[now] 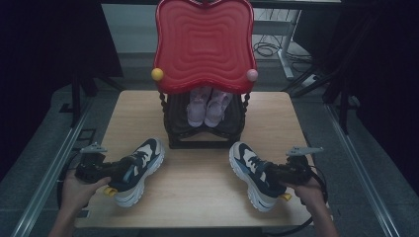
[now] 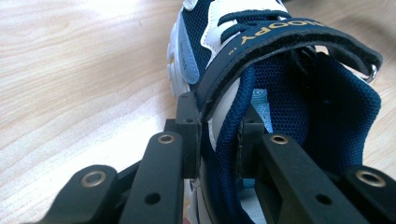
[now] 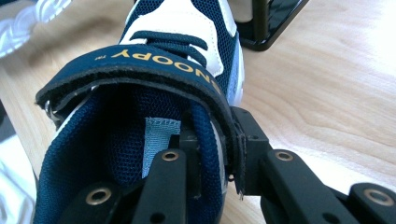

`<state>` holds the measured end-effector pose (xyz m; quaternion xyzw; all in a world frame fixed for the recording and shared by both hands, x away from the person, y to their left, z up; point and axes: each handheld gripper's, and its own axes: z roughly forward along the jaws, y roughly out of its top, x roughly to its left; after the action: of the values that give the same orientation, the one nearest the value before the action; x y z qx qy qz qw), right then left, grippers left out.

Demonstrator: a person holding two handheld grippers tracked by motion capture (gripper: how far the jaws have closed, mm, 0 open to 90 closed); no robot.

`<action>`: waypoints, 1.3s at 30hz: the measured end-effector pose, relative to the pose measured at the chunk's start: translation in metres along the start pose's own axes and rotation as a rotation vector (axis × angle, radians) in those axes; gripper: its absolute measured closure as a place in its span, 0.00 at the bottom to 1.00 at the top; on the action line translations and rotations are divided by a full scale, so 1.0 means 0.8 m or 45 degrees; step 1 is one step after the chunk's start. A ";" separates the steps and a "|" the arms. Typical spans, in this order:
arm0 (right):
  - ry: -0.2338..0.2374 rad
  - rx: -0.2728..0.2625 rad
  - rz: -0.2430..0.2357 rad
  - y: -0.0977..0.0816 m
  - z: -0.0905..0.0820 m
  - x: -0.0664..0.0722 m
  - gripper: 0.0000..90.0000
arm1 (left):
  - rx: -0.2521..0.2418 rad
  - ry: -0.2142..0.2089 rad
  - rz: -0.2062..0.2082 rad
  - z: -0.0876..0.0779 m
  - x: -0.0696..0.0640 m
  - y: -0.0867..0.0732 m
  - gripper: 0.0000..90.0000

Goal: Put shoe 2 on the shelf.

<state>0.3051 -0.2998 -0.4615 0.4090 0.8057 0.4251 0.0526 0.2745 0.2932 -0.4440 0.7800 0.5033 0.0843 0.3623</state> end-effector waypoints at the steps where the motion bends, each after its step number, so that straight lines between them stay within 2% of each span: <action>1: -0.006 -0.014 0.011 -0.001 -0.002 -0.001 0.85 | -0.012 -0.005 -0.008 -0.002 0.001 0.001 0.85; 6: -0.002 -0.106 0.057 -0.003 -0.014 -0.010 0.85 | -0.066 -0.024 -0.036 -0.013 0.007 0.006 0.85; 9: -0.016 -0.152 0.080 -0.003 -0.021 -0.015 0.85 | -0.110 -0.017 -0.057 -0.023 0.012 0.008 0.85; 14: -0.044 -0.226 0.121 -0.001 -0.035 -0.024 0.85 | -0.195 -0.042 -0.091 -0.039 0.021 0.014 0.85; 21: -0.058 -0.325 0.159 0.009 -0.056 -0.036 0.85 | -0.279 -0.033 -0.109 -0.058 0.028 0.023 0.85; 32: -0.077 -0.408 0.178 0.031 -0.079 -0.053 0.85 | -0.359 -0.060 -0.136 -0.073 0.037 0.042 0.85; 39: -0.086 -0.425 0.178 0.049 -0.089 -0.059 0.85 | -0.389 -0.057 -0.133 -0.079 0.041 0.059 0.85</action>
<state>0.3298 -0.3667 -0.4006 0.4636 0.6914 0.5416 0.1171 0.2933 0.3402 -0.3754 0.6902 0.5164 0.1236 0.4917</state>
